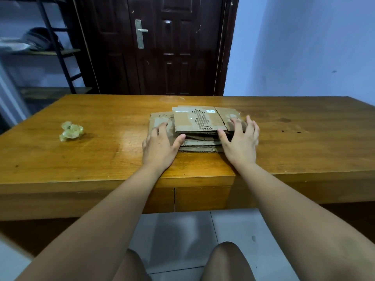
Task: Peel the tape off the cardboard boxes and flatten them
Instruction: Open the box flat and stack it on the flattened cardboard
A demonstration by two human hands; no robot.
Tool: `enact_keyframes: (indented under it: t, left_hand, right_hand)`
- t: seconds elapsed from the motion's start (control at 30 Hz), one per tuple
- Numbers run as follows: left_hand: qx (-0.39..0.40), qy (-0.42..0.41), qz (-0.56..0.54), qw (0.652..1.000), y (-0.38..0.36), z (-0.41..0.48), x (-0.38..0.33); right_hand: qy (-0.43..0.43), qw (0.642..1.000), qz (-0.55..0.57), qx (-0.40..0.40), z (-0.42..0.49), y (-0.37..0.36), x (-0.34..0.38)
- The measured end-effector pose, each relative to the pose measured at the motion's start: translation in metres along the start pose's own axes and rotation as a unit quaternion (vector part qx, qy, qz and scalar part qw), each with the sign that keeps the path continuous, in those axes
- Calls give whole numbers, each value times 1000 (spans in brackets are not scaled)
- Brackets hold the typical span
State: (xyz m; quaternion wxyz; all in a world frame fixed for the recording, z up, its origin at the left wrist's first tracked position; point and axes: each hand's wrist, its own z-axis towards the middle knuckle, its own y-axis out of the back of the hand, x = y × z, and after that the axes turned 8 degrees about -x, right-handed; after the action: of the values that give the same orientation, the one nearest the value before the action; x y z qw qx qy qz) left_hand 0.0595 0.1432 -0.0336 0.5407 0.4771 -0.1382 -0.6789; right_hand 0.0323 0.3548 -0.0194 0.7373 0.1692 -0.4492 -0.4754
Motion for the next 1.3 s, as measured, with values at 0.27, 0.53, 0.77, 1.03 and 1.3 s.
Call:
enact_keyframes:
  t: [0.27, 0.53, 0.77, 1.03, 1.3]
  left_hand:
    - [-3, 52, 2, 999, 4, 0, -1]
    - [178, 53, -33, 982, 4, 11, -4]
    - [126, 122, -149, 973, 1, 33, -32]
    - [87, 56, -69, 992, -36, 31, -48]
    - [146, -3, -64, 987, -39, 28, -42]
  right_hand:
    - [38, 998, -39, -19, -3, -1, 1]
    - [-243, 961, 131, -13, 23, -3, -11]
    - [-327, 932, 157, 16, 67, -4, -22]
    - [-351, 932, 89, -15, 87, -3, -57]
    - [-216, 975, -6, -56, 69, -16, -56]
